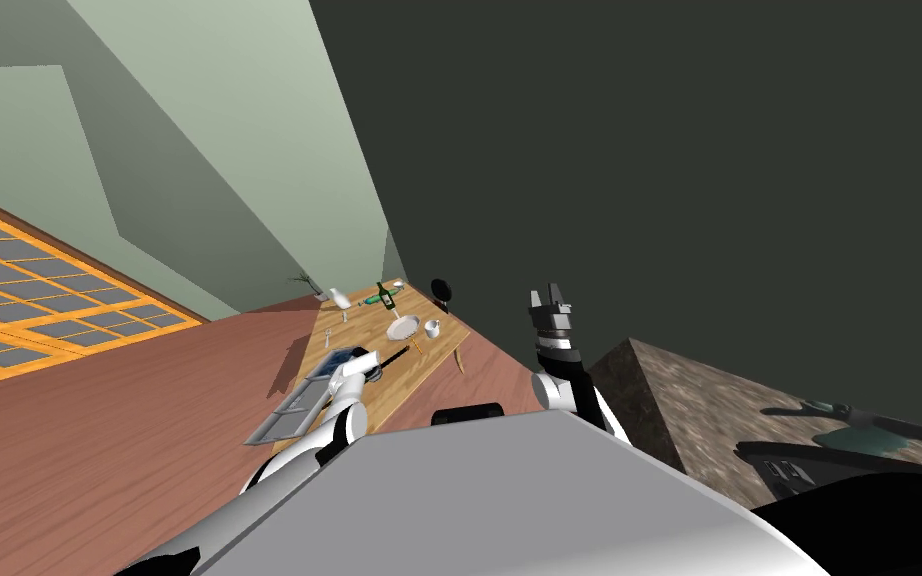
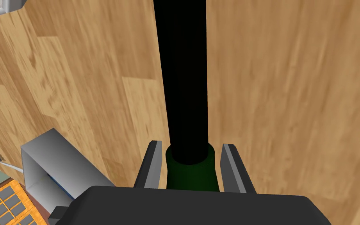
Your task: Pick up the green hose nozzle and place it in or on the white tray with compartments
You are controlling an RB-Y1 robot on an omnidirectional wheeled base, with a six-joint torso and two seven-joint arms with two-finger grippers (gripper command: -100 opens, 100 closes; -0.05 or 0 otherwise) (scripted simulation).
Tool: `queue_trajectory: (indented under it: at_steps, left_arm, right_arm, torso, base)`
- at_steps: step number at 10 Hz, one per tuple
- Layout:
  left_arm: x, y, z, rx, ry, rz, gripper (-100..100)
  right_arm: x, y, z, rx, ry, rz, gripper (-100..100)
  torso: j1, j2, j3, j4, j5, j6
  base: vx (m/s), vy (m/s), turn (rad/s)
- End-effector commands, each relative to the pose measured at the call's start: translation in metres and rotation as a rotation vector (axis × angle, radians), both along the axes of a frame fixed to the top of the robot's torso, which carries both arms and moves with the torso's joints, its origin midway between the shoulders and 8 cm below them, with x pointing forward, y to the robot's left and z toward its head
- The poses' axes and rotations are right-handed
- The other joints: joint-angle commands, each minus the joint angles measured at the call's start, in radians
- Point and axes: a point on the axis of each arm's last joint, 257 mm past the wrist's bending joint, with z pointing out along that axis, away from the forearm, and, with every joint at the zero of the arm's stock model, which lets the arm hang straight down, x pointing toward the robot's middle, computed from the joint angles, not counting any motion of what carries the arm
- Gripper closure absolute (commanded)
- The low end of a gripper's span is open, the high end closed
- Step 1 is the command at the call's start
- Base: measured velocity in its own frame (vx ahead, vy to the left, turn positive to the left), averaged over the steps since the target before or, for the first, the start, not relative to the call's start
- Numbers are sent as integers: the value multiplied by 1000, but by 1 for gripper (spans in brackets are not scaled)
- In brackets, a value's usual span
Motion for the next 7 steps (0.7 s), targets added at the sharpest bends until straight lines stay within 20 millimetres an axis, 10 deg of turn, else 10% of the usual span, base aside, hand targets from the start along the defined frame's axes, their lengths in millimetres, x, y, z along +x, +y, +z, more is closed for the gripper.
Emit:
queue_trajectory:
  at_steps: [1,2,3,7]
  left_arm:
    - [0,0,0,0,0,0,100]
    - [0,0,0,-1,2,0,0]
    - [24,7,25,7,-57,16,100]
    - [55,5,52,-55,-149,103,100]
  right_arm:
    - [0,0,0,0,0,0,0]
    - [0,0,0,0,0,0,0]
    - [0,0,0,0,0,0,0]
    - [0,0,0,0,0,0,0]
  torso:
    - [0,0,0,0,0,0]
    - [1,-2,-1,0,0,0]
    - [1,-4,-2,0,0,0]
    - [3,12,8,4,0,0]
  base:
    - [-30,-8,-3]
    - [-6,-2,2]
    - [-115,-25,-37]
    - [-218,52,-155]
